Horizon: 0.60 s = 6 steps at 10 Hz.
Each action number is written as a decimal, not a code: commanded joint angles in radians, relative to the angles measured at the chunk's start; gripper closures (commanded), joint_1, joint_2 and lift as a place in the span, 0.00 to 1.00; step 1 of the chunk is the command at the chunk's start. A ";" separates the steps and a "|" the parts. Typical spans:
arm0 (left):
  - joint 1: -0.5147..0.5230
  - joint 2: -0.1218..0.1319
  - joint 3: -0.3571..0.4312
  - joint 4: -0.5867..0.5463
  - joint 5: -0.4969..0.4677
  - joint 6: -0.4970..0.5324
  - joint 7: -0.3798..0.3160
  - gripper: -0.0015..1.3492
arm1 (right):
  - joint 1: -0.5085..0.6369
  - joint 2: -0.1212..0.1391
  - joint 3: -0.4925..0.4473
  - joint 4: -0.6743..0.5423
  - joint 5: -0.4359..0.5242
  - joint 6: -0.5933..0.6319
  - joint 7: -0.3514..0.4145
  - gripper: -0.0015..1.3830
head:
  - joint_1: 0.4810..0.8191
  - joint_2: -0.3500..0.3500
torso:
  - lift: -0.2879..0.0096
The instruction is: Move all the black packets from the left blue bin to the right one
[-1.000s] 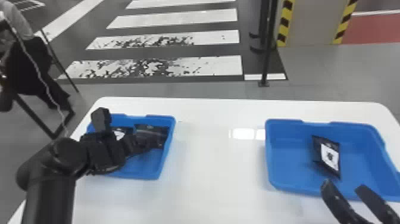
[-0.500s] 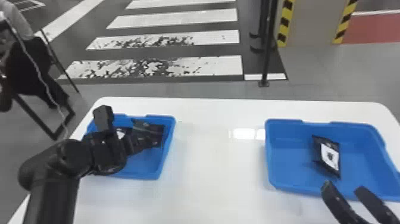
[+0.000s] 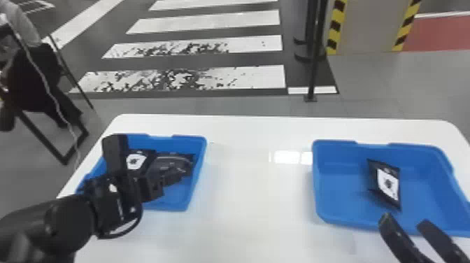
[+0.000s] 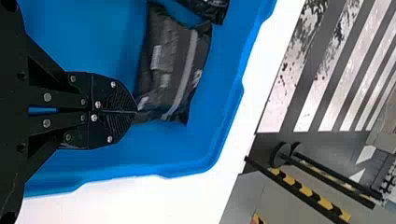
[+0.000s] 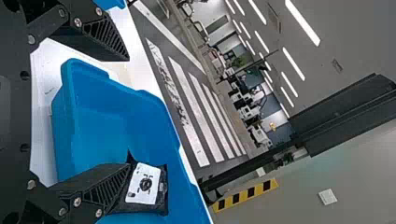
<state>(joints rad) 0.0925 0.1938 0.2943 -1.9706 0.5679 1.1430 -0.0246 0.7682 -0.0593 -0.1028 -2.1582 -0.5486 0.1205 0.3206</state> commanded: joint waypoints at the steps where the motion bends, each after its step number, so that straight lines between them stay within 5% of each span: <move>1: 0.092 -0.016 0.013 -0.127 0.000 0.025 -0.018 0.89 | 0.000 -0.001 -0.001 0.000 -0.002 0.002 0.000 0.17 | 0.63 0.69 | 0.48; 3: 0.121 -0.028 0.031 -0.190 -0.018 0.030 -0.018 0.82 | 0.002 -0.001 0.001 0.000 -0.006 0.007 0.002 0.17 | 0.63 0.67 | 0.48; 5: 0.057 -0.008 0.037 -0.195 -0.157 0.079 -0.049 0.20 | 0.000 -0.001 0.001 0.002 -0.012 0.017 0.003 0.17 | 0.63 0.69 | 0.48; 6: 0.028 -0.001 0.053 -0.193 -0.205 0.104 -0.051 0.10 | -0.002 -0.001 0.001 0.002 -0.012 0.019 0.003 0.17 | 0.63 0.72 | 0.48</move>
<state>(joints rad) 0.1352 0.1882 0.3410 -2.1646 0.3911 1.2357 -0.0755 0.7665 -0.0598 -0.1017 -2.1565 -0.5601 0.1384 0.3237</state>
